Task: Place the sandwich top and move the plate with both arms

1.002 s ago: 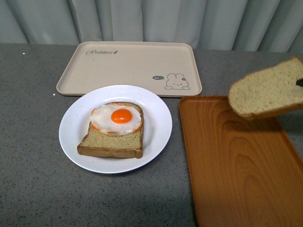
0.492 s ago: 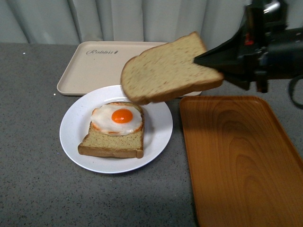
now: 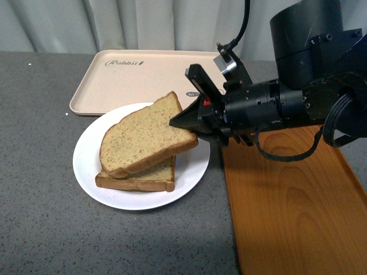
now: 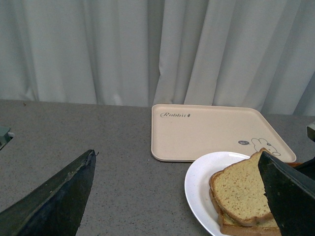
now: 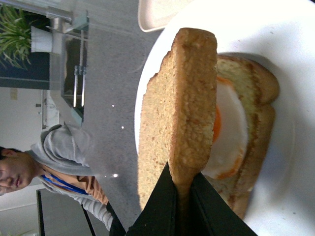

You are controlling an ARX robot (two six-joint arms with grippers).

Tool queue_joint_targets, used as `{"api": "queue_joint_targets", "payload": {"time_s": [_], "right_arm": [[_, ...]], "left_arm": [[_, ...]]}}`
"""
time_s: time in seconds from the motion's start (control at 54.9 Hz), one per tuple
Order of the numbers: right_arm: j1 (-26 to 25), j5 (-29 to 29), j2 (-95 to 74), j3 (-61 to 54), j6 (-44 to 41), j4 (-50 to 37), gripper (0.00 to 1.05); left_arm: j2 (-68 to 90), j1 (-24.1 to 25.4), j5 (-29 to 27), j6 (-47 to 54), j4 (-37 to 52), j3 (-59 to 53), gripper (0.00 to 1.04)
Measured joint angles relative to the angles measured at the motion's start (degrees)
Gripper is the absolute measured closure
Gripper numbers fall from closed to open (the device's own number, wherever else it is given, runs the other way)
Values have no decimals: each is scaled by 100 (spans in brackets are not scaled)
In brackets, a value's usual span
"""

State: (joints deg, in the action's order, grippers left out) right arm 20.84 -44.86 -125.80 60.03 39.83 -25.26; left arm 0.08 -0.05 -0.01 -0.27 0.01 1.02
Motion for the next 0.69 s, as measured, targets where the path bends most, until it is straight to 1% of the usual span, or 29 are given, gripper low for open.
{"api": "queue_joint_targets", "payload": {"time_s": [0.146,0.31,0.328,0.401,0.455,0.492,0.565,0.638,0.656,0.674,0.692], "right_arm": [[-2,197,-216,131,-260,413,102],[-35,262,-343,138,-452,527,102],[-46,286,-343,138,-498,555,100],[-98,315,-341,129,-573,586,81],[-164,330,-293,76,-616,564,70],[-208,356,-251,39,-640,562,65],[-372,391,-72,-81,-730,538,49],[-490,400,70,-151,-772,527,38],[-538,411,138,-184,-782,520,34],[-549,413,149,-190,-789,518,33],[-588,415,203,-219,-802,516,30]], "left_arm": [[0,0,0,0,0,0,6],[0,0,0,0,0,0,6],[0,0,0,0,0,0,6],[0,0,0,0,0,0,6],[0,0,0,0,0,0,6],[0,0,0,0,0,0,6],[0,0,0,0,0,0,6],[0,0,0,0,0,0,6],[0,0,0,0,0,0,6],[0,0,0,0,0,0,6],[0,0,0,0,0,0,6]]}}
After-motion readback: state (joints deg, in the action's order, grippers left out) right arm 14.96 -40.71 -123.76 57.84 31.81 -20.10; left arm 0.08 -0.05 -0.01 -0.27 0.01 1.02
